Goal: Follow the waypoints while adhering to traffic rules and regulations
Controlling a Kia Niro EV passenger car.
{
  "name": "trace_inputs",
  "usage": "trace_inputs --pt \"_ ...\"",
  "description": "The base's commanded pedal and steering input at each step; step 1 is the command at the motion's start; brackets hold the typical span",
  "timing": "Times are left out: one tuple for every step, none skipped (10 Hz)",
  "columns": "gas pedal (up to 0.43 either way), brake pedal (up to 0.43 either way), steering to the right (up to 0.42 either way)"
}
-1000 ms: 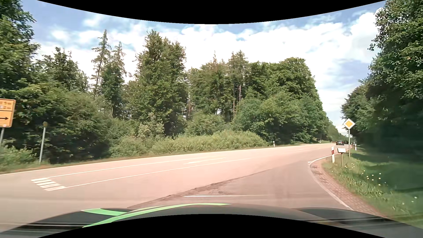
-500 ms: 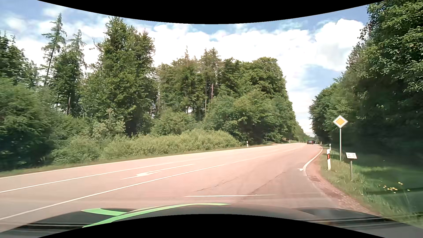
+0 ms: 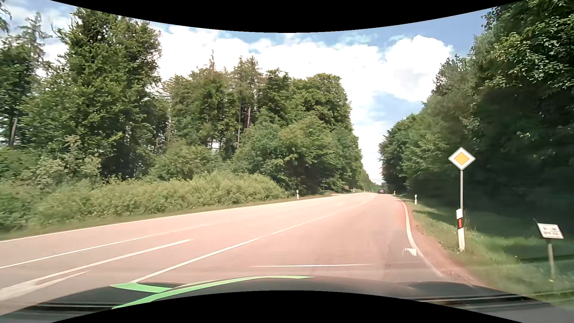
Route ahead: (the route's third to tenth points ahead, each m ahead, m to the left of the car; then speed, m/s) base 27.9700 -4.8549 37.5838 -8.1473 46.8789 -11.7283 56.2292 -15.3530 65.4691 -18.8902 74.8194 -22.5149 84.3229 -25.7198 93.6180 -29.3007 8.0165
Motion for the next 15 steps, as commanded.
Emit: trace_inputs --pt "0.268 0.000 0.173" --pt "0.268 0.000 0.170" --pt "0.268 0.000 0.167" --pt "0.280 0.000 0.160" --pt "0.311 0.000 0.151" --pt "0.311 0.000 0.144" --pt "0.319 0.000 0.136" --pt "0.331 0.000 0.128" --pt "0.331 0.000 0.122" --pt "0.331 0.000 0.113" --pt "0.339 0.000 0.106" --pt "0.358 0.000 0.093" --pt "0.358 0.000 0.080" --pt "0.370 0.000 0.069" --pt "0.390 0.000 0.053"
